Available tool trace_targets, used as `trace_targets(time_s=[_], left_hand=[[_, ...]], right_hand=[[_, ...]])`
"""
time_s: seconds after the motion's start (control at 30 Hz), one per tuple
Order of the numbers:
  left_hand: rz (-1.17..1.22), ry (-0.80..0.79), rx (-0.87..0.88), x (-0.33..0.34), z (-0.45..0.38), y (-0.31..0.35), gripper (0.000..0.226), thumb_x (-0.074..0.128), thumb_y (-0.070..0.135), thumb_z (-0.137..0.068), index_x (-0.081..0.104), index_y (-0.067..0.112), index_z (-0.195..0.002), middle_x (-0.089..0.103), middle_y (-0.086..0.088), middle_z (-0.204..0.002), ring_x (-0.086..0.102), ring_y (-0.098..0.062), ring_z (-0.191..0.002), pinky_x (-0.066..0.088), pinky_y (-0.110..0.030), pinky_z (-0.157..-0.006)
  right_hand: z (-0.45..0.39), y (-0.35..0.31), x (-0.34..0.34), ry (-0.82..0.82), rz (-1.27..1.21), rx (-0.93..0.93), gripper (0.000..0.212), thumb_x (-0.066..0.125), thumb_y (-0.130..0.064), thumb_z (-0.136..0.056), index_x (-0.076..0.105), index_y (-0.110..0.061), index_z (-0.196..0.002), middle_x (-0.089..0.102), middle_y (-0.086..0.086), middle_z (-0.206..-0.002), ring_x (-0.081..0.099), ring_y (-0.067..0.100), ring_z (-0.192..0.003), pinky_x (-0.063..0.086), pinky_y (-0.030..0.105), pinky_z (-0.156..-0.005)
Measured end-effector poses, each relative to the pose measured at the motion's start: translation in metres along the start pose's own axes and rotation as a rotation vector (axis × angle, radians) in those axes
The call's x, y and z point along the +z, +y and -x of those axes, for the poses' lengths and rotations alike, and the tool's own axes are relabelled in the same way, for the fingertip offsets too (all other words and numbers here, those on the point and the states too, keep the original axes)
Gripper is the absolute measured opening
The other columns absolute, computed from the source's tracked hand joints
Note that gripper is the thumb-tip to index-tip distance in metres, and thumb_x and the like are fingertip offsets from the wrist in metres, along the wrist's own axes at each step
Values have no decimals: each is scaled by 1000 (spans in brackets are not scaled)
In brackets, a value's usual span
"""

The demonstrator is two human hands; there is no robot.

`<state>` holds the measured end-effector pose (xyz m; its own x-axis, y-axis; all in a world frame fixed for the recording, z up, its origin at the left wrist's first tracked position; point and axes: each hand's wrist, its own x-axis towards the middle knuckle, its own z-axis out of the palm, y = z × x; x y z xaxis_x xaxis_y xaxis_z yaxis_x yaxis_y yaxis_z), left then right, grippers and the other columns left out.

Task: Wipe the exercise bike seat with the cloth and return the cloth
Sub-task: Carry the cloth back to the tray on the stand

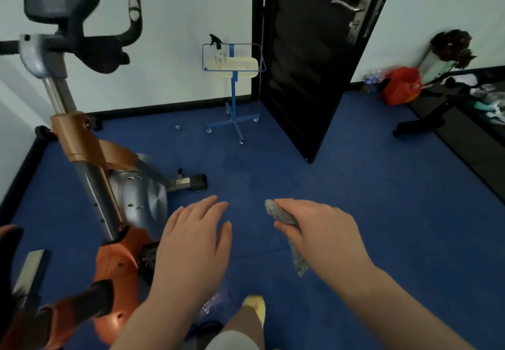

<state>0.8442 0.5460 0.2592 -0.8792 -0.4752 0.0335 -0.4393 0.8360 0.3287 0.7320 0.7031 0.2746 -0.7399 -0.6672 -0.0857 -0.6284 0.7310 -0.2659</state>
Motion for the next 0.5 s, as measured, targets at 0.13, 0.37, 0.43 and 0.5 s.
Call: trace_targets(time_s=[0.13,0.37,0.43,0.5], left_hand=[[6,-30,-41,12,-38,3,48,33,42,-86,56,24,-125,53,5,-135,47,-16,-123,28,-38,-108],[-3,-1,-37,17,-144,-8,41,37,39,-91,54,25,-125,52,7,-135,46,-15,-125,30,-37,-110],[-18,30,-30,11,-178,-14,43,37,39,-87,58,23,-121,56,5,-131,50,-17,-121,34,-40,-108],[-30,17,-27,7,-212,-19,44,36,38,-87,58,21,-121,56,3,-131,51,-18,-121,35,-42,-107]], right_hand=[[-42,15,-1,-20,2,-14,26,46,-46,-95,54,-36,-118,66,-12,-105,63,14,-90,51,33,-73],[-148,26,-13,-40,-4,-9,25,46,-47,-94,54,-39,-116,66,-17,-101,61,10,-90,44,26,-70],[-180,25,-22,-35,0,-13,26,46,-48,-94,54,-39,-117,65,-17,-102,61,9,-91,42,24,-69],[-211,25,-29,-9,-10,-16,27,47,-48,-94,54,-39,-118,66,-16,-103,61,10,-92,44,26,-71]])
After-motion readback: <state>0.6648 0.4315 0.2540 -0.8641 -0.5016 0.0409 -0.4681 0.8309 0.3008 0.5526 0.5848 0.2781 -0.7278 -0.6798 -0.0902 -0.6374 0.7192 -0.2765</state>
